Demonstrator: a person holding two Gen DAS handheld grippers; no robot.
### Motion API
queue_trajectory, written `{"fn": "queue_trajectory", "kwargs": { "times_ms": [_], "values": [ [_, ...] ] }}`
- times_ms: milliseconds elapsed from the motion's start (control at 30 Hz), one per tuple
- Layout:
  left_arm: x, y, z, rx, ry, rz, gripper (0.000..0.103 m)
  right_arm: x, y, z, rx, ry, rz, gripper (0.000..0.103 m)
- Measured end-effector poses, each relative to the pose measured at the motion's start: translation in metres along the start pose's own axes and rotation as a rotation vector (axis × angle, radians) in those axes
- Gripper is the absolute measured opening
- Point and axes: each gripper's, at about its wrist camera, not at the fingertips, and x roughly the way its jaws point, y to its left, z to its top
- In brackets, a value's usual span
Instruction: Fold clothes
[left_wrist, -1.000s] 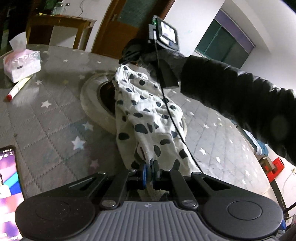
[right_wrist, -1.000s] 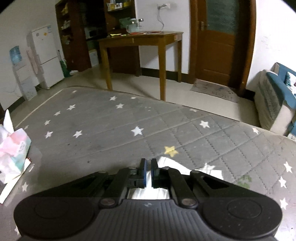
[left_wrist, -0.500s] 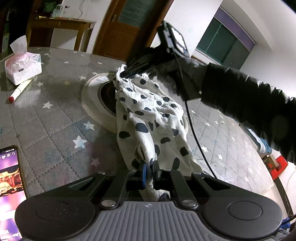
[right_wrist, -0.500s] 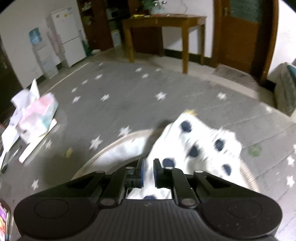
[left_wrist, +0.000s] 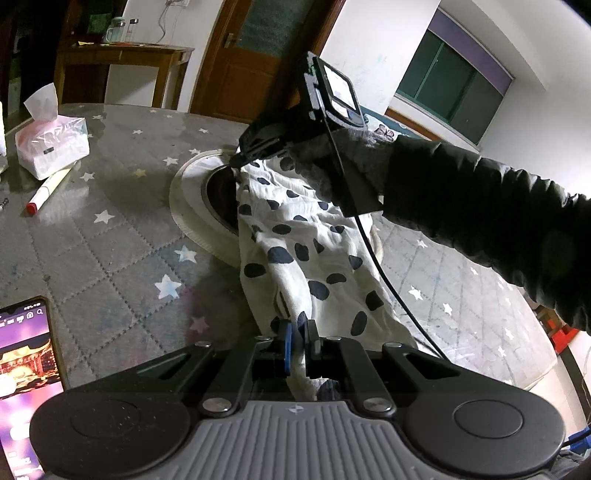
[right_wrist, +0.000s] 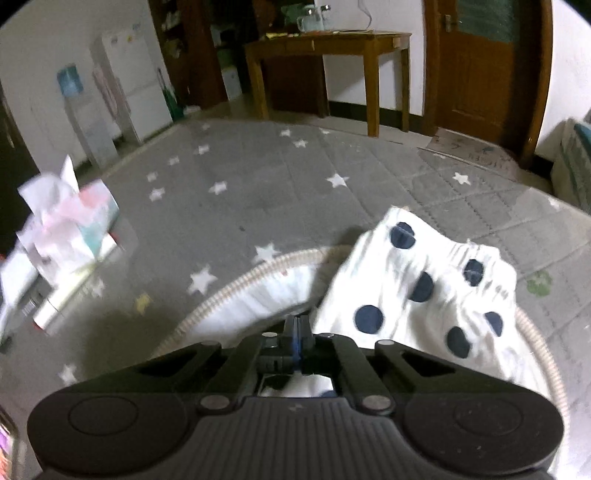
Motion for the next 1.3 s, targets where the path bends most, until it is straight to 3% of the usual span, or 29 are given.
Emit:
{"fn": "queue_trajectory", "kwargs": {
  "times_ms": [400, 833, 967, 1167, 1300],
  "values": [
    [-0.018, -0.004, 0.014, 0.054, -0.061, 0.051, 0.008, -0.044, -0.027, -0.009, -0.008, 0.002, -0.013, 0.007],
    [0.014, -0.045, 0.035, 0.117, -0.048, 0.001, 0.009, -0.132, -0.119, -0.092, 0.126, -0.028, -0.075, 0.016],
    [0.034, -0.071, 0.034, 0.174, -0.021, -0.018, 0.02, -0.142, -0.132, -0.118, 0.149, -0.036, -0.039, 0.016],
    [0.069, -0.099, 0.04, 0.249, 0.028, -0.009, 0.021, -0.139, -0.131, -0.138, 0.123, -0.038, 0.026, 0.016],
    [0.093, -0.109, 0.051, 0.278, 0.038, 0.019, 0.021, -0.134, -0.124, -0.133, 0.098, -0.052, 0.091, 0.016]
  ]
}}
